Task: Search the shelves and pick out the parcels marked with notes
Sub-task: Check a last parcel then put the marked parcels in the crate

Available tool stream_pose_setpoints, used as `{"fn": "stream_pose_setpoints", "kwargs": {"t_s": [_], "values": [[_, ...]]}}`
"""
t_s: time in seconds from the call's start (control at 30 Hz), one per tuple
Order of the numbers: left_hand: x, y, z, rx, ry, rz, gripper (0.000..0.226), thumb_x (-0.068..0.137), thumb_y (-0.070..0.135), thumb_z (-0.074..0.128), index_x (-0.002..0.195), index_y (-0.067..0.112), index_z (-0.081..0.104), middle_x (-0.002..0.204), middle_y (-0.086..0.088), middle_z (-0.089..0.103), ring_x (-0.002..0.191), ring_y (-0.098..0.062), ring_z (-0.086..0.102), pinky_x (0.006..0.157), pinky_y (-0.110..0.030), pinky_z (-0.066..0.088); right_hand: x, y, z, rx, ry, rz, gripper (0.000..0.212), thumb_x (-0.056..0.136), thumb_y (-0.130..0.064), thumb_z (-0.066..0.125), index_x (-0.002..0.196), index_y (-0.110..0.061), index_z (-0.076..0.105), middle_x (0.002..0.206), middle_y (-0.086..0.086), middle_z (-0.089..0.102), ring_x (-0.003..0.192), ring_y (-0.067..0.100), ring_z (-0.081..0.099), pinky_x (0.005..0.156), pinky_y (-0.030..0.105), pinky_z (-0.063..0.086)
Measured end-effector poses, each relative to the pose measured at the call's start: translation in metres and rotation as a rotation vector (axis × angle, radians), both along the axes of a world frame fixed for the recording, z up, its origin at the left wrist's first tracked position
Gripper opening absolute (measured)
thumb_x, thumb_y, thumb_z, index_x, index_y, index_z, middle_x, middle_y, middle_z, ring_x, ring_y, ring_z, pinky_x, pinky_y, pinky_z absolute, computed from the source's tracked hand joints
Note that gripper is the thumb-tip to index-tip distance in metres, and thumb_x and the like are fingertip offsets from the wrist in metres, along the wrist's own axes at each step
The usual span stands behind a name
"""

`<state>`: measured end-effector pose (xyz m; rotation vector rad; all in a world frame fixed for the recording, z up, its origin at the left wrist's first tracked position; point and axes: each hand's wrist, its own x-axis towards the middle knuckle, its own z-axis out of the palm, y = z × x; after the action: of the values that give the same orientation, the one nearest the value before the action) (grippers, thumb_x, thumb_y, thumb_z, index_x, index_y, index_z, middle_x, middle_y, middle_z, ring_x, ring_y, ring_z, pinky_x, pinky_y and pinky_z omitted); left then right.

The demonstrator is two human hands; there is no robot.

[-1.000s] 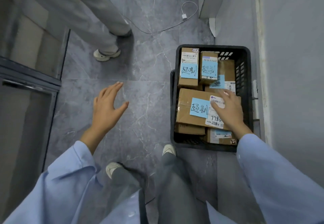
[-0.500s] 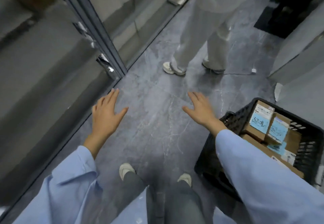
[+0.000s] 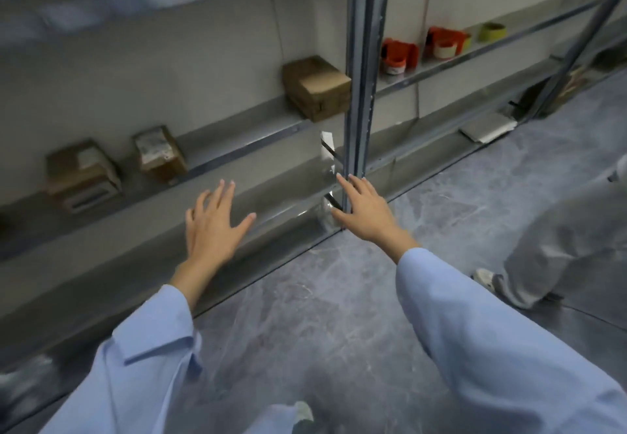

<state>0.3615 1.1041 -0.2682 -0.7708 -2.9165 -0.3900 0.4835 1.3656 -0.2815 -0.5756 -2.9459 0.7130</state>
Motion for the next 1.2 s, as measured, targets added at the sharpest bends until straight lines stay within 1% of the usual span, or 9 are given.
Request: {"fn": "stream_pose_setpoints", "kwargs": {"t_s": [0.1,0.27,0.37,0.53,0.7,0.77,0.97,1.13,1.2], "values": [[-0.046,-0.027,0.024,0.022,0.043,0.048,0.075,0.093,0.058,0.049,0.155,0.027,0.021,0.162,0.004,0.017,0.145,-0.026,0.017,0.112,-0.046,0.018,-0.056,-0.022,0.025,0.021,0.030,0.037,0.076,0.096,-0.049,0.051,0.157,-0.029,0.009,0.164,0.002,0.013,0.151,0.026,0.007,0.118,0.045,0.024],[-0.104,-0.057,0.048,0.028,0.087,0.111,0.074,0.092,0.056,0.052,0.154,0.026,0.024,0.162,0.003,0.021,0.144,-0.028,0.020,0.111,-0.047,0.022,-0.124,-0.043,0.051,0.068,0.044,0.082,0.076,0.097,-0.047,0.051,0.157,-0.027,0.008,0.163,0.004,0.014,0.151,0.027,0.009,0.117,0.044,0.024],[-0.129,-0.063,0.055,0.059,0.100,0.140,0.074,0.092,0.057,0.052,0.154,0.026,0.025,0.162,0.004,0.020,0.144,-0.027,0.018,0.111,-0.046,0.021,-0.158,-0.045,0.064,0.104,0.038,0.099,0.077,0.097,-0.047,0.051,0.157,-0.027,0.008,0.164,0.005,0.013,0.151,0.026,0.008,0.117,0.042,0.022],[-0.159,-0.048,0.062,0.071,0.101,0.146,0.077,0.091,0.059,0.051,0.155,0.030,0.019,0.163,0.006,0.016,0.146,-0.025,0.016,0.113,-0.045,0.019,-0.201,-0.025,0.073,0.106,0.036,0.107,0.079,0.095,-0.048,0.054,0.157,-0.027,0.010,0.164,0.005,0.012,0.151,0.027,0.005,0.117,0.041,0.020],[-0.191,-0.014,0.063,0.087,0.101,0.153,0.078,0.090,0.059,0.053,0.155,0.030,0.020,0.163,0.007,0.015,0.147,-0.024,0.017,0.113,-0.046,0.019,-0.238,0.014,0.072,0.099,0.054,0.081,0.080,0.094,-0.044,0.058,0.157,-0.028,0.011,0.164,0.004,0.013,0.152,0.025,0.004,0.117,0.044,0.024],[-0.206,0.004,0.059,0.087,0.099,0.145,0.078,0.091,0.058,0.052,0.155,0.030,0.019,0.163,0.007,0.014,0.147,-0.024,0.016,0.113,-0.046,0.019,-0.256,0.037,0.068,0.105,0.058,0.067,0.081,0.093,-0.042,0.060,0.157,-0.028,0.013,0.163,0.004,0.014,0.151,0.025,0.007,0.116,0.044,0.025],[-0.252,0.080,0.046,0.103,0.066,0.157,0.077,0.091,0.060,0.050,0.155,0.031,0.018,0.163,0.008,0.011,0.148,-0.022,0.013,0.114,-0.045,0.016,-0.316,0.127,0.056,0.116,0.024,0.060,0.089,0.085,-0.039,0.070,0.156,-0.028,0.017,0.161,0.008,0.018,0.149,0.028,0.014,0.113,0.049,0.034],[-0.277,0.161,0.033,0.123,0.010,0.164,0.078,0.090,0.061,0.051,0.154,0.032,0.020,0.162,0.008,0.018,0.146,-0.021,0.016,0.113,-0.042,0.017,-0.350,0.201,0.044,0.135,-0.021,0.092,0.095,0.081,-0.043,0.075,0.155,-0.031,0.017,0.161,0.007,0.018,0.150,0.028,0.014,0.116,0.047,0.029],[-0.281,0.192,0.024,0.138,-0.026,0.159,0.078,0.089,0.060,0.053,0.154,0.032,0.020,0.161,0.009,0.020,0.146,-0.019,0.017,0.113,-0.042,0.017,-0.359,0.228,0.039,0.133,-0.040,0.096,0.097,0.079,-0.041,0.077,0.155,-0.031,0.017,0.161,0.006,0.019,0.150,0.027,0.014,0.116,0.047,0.031]]}}
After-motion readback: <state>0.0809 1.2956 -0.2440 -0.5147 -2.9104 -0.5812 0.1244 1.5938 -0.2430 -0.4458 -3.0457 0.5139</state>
